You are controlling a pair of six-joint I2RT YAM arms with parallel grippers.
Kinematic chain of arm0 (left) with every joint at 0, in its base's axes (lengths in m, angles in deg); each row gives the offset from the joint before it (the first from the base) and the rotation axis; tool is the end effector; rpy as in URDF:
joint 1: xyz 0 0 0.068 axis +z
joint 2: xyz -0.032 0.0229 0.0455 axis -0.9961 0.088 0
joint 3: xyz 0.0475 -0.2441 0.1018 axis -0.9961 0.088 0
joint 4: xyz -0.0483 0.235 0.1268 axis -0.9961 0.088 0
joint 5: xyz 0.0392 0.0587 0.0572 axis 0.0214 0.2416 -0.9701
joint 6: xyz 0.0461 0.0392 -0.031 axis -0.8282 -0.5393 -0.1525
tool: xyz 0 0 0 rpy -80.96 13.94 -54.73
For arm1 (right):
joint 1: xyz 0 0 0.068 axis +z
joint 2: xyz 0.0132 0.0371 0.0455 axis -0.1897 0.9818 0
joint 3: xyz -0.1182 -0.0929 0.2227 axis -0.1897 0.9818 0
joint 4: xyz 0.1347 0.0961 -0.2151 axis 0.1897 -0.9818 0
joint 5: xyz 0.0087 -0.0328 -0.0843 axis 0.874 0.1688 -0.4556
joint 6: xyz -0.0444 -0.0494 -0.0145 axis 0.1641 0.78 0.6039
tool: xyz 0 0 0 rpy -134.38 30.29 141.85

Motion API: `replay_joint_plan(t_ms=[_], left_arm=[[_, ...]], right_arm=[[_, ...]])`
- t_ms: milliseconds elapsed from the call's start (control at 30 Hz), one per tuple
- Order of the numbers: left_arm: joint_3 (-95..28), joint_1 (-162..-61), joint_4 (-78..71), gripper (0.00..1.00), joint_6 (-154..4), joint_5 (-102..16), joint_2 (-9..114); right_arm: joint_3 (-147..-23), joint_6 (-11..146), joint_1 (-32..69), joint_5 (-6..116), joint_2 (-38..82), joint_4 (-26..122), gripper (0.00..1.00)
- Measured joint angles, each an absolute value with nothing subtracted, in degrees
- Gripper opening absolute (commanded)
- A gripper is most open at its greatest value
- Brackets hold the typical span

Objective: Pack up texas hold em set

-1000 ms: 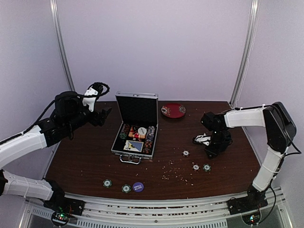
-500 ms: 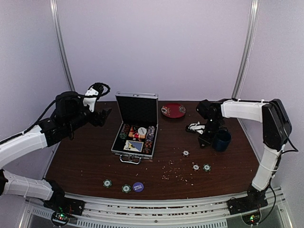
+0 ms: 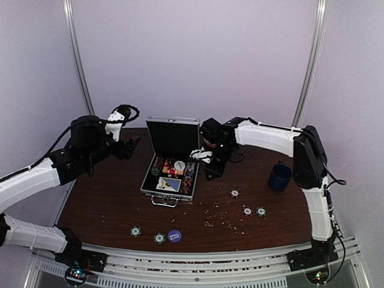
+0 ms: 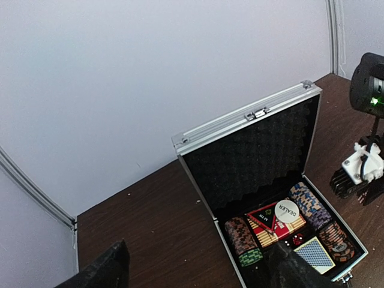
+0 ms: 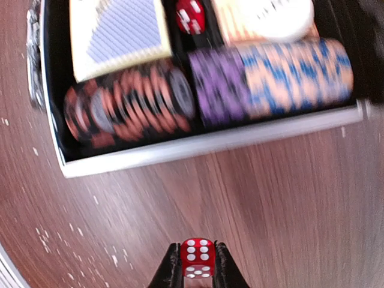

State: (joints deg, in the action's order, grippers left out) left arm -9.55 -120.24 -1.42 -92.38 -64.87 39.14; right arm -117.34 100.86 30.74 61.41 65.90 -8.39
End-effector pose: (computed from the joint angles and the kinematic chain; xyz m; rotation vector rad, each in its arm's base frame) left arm 0.2397 -0.1537 0.3090 0.4687 1.7511 -0.1501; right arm 0.3388 0.3195 0.1880 -1.6551 2.3462 0.4051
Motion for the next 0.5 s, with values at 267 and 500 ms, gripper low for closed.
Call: replay_joint_plan(t_ms=[267, 500], left_arm=[[-9.5, -120.2, -1.4, 0.82, -92.4, -65.0, 39.7], [-9.5, -120.2, -1.4, 0.82, -92.4, -65.0, 39.9]], right_arm=[[-132.5, 99.4, 35.0, 63.0, 74.6, -8.3, 0.08], [-138.8, 97.2, 35.1, 63.2, 79.3, -5.6, 0.08]])
